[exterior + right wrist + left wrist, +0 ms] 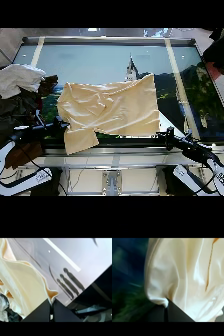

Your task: Fold the shirts.

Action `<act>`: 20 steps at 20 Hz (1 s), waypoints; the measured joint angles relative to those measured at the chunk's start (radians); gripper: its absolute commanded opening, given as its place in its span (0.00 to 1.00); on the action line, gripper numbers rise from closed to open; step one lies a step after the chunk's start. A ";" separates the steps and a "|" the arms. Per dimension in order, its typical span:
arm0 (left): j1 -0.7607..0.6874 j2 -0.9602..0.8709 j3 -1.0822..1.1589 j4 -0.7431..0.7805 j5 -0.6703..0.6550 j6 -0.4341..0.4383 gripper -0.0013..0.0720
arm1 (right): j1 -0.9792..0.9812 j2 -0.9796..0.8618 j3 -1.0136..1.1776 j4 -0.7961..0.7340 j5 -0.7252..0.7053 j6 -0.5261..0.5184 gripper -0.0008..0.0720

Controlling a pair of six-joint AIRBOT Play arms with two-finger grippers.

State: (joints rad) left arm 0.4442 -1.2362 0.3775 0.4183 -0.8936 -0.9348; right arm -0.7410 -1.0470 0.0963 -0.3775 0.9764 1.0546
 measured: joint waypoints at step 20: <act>-0.018 0.653 1.088 0.424 -0.234 -0.215 0.03 | 0.000 0.504 1.507 -0.379 0.385 0.040 0.02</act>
State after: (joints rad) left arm 0.4267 -0.5835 1.4658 0.8425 -1.1278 -1.1500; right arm -0.7414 -0.5430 1.6035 -0.7567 1.3609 1.0943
